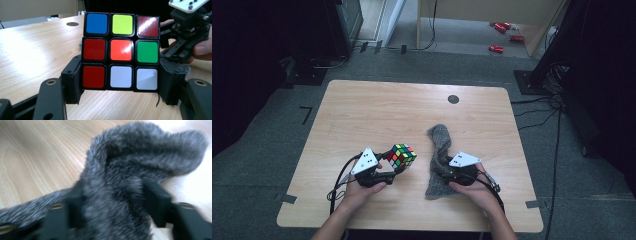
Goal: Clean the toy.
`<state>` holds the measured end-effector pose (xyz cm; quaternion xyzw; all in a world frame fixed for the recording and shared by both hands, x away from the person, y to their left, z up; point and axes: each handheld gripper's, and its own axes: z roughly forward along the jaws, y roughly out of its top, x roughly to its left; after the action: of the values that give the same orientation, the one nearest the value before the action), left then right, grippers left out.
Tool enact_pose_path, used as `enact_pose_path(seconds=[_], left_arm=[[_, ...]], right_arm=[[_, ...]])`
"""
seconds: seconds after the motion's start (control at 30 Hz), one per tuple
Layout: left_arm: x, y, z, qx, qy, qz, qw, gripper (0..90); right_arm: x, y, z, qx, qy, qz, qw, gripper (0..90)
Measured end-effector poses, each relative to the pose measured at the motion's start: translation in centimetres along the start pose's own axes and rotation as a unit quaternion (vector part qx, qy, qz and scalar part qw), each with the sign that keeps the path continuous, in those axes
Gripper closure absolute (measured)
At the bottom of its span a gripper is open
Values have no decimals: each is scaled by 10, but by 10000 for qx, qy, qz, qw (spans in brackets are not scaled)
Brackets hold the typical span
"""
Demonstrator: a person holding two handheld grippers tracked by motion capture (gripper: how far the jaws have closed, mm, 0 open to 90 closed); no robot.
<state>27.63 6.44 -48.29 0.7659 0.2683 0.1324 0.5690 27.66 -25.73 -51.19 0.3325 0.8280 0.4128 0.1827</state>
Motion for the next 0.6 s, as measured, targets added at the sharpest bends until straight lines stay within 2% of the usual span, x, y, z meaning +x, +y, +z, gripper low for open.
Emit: enact_pose_path(seconds=[0.1,0.13,0.17,0.3,0.43,0.5,0.57,0.6], left_arm=[[-1,0,1,16,-16,27,10000,349],[-2,0,1,22,-21,34,10000,349],[-2,0,1,28,-25,41,10000,349],[-2,-1,2,37,-26,48,10000,349],[-2,-1,2,59,-25,74,10000,349],[-3,-1,3,107,-35,113,9999,349],[-5,-2,5,144,-43,187,9997,349],[-6,-2,6,175,-63,236,9995,349]], right_arm=[[-1,0,0,1,120,91,9999,639],[0,2,-2,-81,99,182,9998,730],[0,2,-2,-81,99,182,9998,730],[1,7,-8,-343,62,301,9989,831],[3,12,-13,-494,86,354,9981,845],[5,17,-18,-664,127,399,9969,849],[11,26,-30,-1035,219,437,9934,854],[11,26,-30,-1035,219,437,9934,854]])
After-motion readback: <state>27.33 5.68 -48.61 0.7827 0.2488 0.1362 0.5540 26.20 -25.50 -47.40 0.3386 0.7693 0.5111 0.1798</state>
